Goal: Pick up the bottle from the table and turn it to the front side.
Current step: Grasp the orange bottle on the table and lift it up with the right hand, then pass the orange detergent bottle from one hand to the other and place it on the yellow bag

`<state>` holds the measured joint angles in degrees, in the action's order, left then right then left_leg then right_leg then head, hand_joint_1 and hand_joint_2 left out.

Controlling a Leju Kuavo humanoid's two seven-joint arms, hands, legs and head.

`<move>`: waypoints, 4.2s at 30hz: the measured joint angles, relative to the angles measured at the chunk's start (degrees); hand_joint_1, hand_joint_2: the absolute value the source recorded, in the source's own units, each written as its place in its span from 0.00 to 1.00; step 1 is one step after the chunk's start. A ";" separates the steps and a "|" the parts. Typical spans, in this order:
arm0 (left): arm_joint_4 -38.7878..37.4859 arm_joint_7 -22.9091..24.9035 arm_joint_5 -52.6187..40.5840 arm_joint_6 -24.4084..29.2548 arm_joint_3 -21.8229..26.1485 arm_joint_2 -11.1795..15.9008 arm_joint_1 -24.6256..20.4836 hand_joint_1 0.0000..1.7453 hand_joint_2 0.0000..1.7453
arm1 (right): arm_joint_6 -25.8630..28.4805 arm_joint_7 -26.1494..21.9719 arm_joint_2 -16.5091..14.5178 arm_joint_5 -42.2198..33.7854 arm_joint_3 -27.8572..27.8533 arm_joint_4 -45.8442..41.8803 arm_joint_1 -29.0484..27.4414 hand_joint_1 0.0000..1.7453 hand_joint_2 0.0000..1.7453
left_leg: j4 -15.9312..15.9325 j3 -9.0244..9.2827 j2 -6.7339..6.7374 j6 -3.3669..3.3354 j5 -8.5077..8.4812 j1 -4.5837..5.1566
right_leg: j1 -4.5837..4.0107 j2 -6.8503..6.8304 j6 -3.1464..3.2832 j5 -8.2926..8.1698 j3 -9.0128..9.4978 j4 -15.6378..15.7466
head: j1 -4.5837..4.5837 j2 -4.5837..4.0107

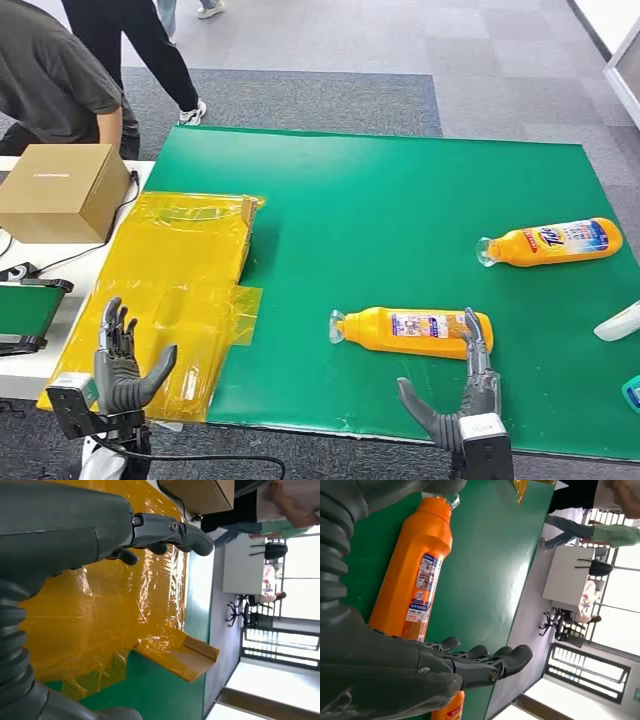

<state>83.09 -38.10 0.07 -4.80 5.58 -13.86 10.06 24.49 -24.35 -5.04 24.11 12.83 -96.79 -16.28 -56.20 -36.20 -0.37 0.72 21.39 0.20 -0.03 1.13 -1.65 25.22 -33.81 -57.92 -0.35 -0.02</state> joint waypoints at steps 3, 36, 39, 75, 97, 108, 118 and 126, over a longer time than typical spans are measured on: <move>-0.13 -0.47 0.51 -2.40 0.09 0.33 -0.02 0.00 1.00 | 0.03 0.07 0.14 0.25 -0.02 -0.01 0.05 0.00 1.00 | 0.00 0.00 0.00 0.00 0.00 0.00 | 0.00 0.00 0.00 0.00 0.00 0.00 | 0.00 0.01; -1.93 -1.78 -7.49 -6.56 0.93 1.39 -1.97 0.00 1.00 | -22.51 30.11 16.68 42.10 -8.24 13.96 18.03 0.00 1.00 | -0.01 -0.01 0.00 -0.09 -0.10 0.04 | 0.05 0.00 -0.11 -0.12 0.03 0.02 | 0.01 0.01; -2.35 -1.78 -7.71 -6.55 0.92 1.49 -2.27 0.00 1.00 | -25.29 30.20 17.14 41.88 -6.58 17.47 21.70 0.00 1.00 | -0.01 -0.01 0.01 -0.08 -0.11 0.04 | 0.05 0.00 -0.11 -0.13 0.03 0.02 | 0.01 0.00; -8.87 -1.58 -5.22 -23.66 -4.30 3.46 -7.04 0.00 1.00 | -16.08 14.54 9.71 22.56 11.73 13.93 21.55 1.00 1.00 | 0.01 0.00 -0.07 0.00 -0.09 -0.02 | -0.03 -0.10 0.00 -0.03 0.05 0.03 | 0.00 0.01; -11.84 -2.01 -5.80 -19.64 -20.51 7.41 -11.88 1.00 1.00 | -10.74 13.81 -0.97 21.24 23.89 31.58 26.88 0.00 1.00 | 0.00 -0.02 -0.07 -0.03 -0.12 0.00 | -0.01 -0.11 -0.03 -0.09 0.03 0.03 | -0.01 0.00; -3.85 12.87 -44.32 24.34 -16.92 8.15 -8.18 1.00 1.00 | -7.15 16.57 1.56 20.14 13.90 23.91 16.64 0.00 1.00 | 0.00 -0.02 -0.07 -0.04 -0.05 0.00 | -0.01 -0.11 -0.03 -0.04 0.05 0.05 | 0.00 0.01; -7.50 30.92 -73.52 22.06 -19.17 15.62 -13.03 1.00 1.00 | -9.53 17.42 2.24 20.58 8.11 17.92 12.74 0.00 1.00 | 0.04 0.24 -0.07 0.10 -0.06 -0.01 | -0.03 -0.07 0.05 -0.06 0.19 0.04 | 0.00 0.01; -17.93 31.29 -78.47 22.61 -23.59 18.72 -18.71 0.00 1.00 | -10.47 16.49 2.24 20.28 7.80 17.97 12.85 0.00 1.00 | 0.04 0.26 -0.06 0.09 -0.08 -0.01 | -0.02 -0.07 0.06 -0.08 0.23 0.03 | 0.00 0.00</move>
<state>65.16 -6.80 -78.39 17.82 -18.01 4.87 -8.65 14.02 -7.86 -2.80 44.39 20.63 -78.82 -3.43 -56.17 -35.94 -0.44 0.82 21.30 0.19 -0.05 1.06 -1.59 25.13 -33.58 -57.89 -0.36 -0.02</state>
